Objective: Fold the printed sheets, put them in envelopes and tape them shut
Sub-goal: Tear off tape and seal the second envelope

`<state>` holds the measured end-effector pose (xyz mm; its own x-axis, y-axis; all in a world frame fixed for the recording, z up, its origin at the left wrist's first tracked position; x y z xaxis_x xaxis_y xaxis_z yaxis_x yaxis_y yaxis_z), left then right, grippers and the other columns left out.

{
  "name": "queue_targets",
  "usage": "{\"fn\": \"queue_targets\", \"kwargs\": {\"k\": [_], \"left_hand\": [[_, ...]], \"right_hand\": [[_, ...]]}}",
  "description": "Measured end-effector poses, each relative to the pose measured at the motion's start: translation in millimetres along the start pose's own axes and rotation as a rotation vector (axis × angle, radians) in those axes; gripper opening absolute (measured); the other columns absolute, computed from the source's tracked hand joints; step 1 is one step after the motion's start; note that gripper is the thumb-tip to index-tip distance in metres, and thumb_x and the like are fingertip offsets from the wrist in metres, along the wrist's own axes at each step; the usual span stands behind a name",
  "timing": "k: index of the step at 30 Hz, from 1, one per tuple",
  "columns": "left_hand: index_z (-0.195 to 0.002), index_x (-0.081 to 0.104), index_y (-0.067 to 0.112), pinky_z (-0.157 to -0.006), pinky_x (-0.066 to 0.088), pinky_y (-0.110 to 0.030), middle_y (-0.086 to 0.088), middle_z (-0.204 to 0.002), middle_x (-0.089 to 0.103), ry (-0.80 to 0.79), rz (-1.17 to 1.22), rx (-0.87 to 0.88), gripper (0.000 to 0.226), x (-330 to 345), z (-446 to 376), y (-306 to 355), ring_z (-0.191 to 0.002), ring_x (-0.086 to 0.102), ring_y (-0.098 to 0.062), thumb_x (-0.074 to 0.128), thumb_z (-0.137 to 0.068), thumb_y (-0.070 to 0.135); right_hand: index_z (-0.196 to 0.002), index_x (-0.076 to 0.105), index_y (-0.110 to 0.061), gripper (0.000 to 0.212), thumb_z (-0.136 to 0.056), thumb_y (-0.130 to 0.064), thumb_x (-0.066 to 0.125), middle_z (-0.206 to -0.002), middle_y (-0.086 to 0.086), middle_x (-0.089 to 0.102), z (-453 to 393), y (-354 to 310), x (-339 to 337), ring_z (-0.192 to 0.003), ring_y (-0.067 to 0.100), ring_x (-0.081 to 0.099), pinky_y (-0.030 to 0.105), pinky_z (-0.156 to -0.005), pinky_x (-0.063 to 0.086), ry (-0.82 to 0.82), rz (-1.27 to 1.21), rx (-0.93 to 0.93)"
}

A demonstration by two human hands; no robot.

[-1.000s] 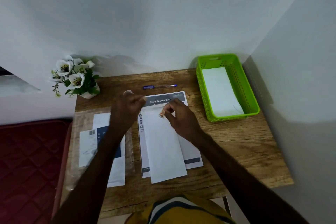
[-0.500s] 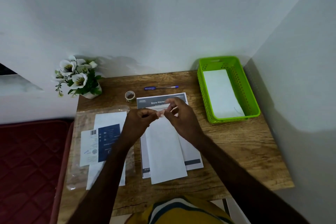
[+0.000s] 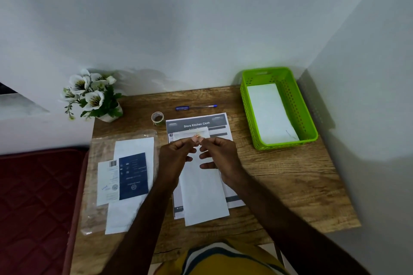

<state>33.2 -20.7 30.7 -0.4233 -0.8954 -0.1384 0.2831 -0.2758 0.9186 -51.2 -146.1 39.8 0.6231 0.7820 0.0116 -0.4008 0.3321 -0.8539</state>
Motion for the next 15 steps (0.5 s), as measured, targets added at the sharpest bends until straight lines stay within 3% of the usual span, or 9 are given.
{"fn": "queue_targets", "kwargs": {"k": [5, 8, 12, 15], "left_hand": [[-0.108, 0.077, 0.013, -0.066, 0.056, -0.016, 0.0, -0.099, 0.077, 0.079, -0.132, 0.01, 0.035, -1, -4, -1, -0.084, 0.073, -0.011, 0.065, -0.095, 0.043], [-0.103, 0.078, 0.012, -0.074, 0.059, -0.026, 0.0, -0.095, 0.077, 0.19, -0.244, 0.084, 0.04, -2, -5, 7, -0.081, 0.073, -0.01, 0.059, -0.098, 0.047], [-0.105, 0.078, 0.011, -0.088, 0.057, -0.034, -0.004, -0.101, 0.078, 0.35, -0.54, 0.404, 0.026, -4, -10, 30, -0.089, 0.071, -0.015, 0.063, -0.101, 0.032], [-0.115, 0.076, 0.008, -0.098, 0.054, -0.039, -0.01, -0.115, 0.076, 0.23, -0.728, 0.585, 0.021, 7, -25, 34, -0.105, 0.07, -0.024, 0.067, -0.099, 0.018]], "right_hand": [[-0.102, 0.076, -0.012, 0.026, -0.091, -0.035, 0.076, -0.086, 0.002, 0.075, -2, 8, 1, -0.074, 0.018, 0.075, 0.03, -0.058, 0.062, 0.015, -0.012, 0.012], [-0.095, 0.075, -0.014, 0.014, -0.093, -0.029, 0.074, -0.082, 0.003, 0.074, -4, 17, 0, -0.07, 0.018, 0.074, 0.03, -0.057, 0.062, 0.072, -0.007, 0.006], [-0.087, 0.073, -0.016, 0.01, -0.094, -0.022, 0.073, -0.079, 0.005, 0.073, -12, 26, -5, -0.063, 0.017, 0.073, 0.03, -0.054, 0.062, 0.156, -0.028, 0.023], [-0.086, 0.073, -0.014, 0.011, -0.093, -0.023, 0.074, -0.078, 0.005, 0.073, -19, 29, -8, -0.06, 0.016, 0.072, 0.03, -0.052, 0.061, 0.189, -0.017, 0.031]]}}
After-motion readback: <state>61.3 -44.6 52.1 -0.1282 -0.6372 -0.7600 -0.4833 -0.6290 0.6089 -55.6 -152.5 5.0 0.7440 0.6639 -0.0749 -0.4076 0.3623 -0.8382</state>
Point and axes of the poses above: each hand's wrist, its own z-axis away from the middle knuckle, its own x-axis out of the palm, y = z × x, the point moved 5 cm from there along -z, towards the middle knuckle
